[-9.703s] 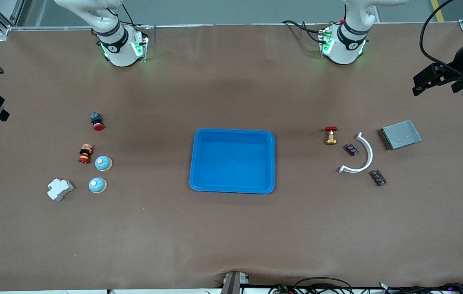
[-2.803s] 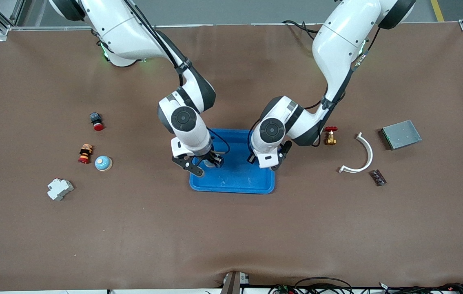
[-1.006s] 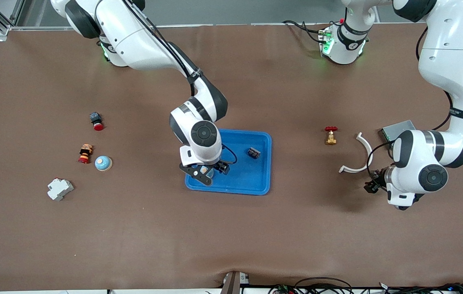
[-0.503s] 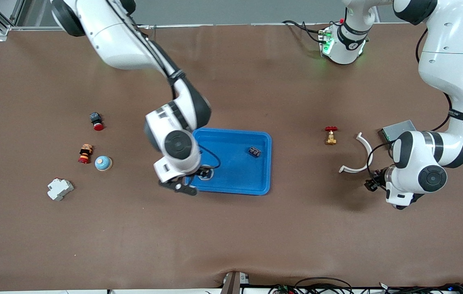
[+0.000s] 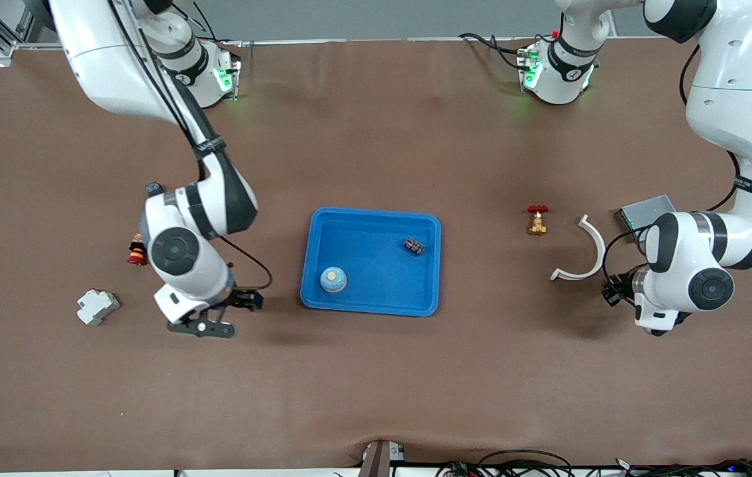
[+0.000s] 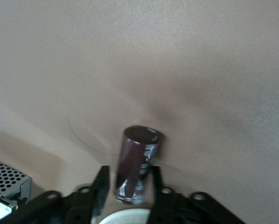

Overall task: Place electrolytic capacitor and blue bell in tray
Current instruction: 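Grasp another capacitor with the left gripper while the right gripper reaches the bell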

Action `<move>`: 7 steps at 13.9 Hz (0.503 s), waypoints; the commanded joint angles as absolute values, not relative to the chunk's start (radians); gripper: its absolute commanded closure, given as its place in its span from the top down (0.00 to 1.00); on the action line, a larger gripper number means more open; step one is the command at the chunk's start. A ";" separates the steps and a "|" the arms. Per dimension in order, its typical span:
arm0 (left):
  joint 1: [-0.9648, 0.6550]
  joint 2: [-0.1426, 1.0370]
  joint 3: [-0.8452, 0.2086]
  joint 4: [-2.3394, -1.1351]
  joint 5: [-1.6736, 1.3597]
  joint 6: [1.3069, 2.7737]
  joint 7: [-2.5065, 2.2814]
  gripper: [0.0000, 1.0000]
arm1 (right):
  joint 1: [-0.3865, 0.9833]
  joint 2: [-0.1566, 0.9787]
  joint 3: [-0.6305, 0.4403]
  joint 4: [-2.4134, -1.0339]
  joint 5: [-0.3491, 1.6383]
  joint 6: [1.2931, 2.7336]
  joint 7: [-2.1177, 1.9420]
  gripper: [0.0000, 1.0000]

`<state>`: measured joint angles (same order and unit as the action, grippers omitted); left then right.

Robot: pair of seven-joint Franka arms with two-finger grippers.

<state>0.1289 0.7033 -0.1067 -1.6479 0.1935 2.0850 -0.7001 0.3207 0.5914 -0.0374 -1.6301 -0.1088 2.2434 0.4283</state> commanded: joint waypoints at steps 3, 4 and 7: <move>0.126 0.681 -0.107 -1.661 0.212 2.083 -0.695 0.00 | 0.181 0.405 -0.021 -2.011 -0.127 2.474 0.227 1.00; 0.120 0.669 -0.112 -1.655 0.210 2.079 -0.713 0.00 | 0.145 0.406 -0.021 -2.025 -0.127 2.502 0.183 1.00; 0.112 0.631 -0.147 -1.643 0.192 2.071 -0.747 0.00 | 0.052 0.414 -0.021 -2.057 -0.127 2.577 0.045 1.00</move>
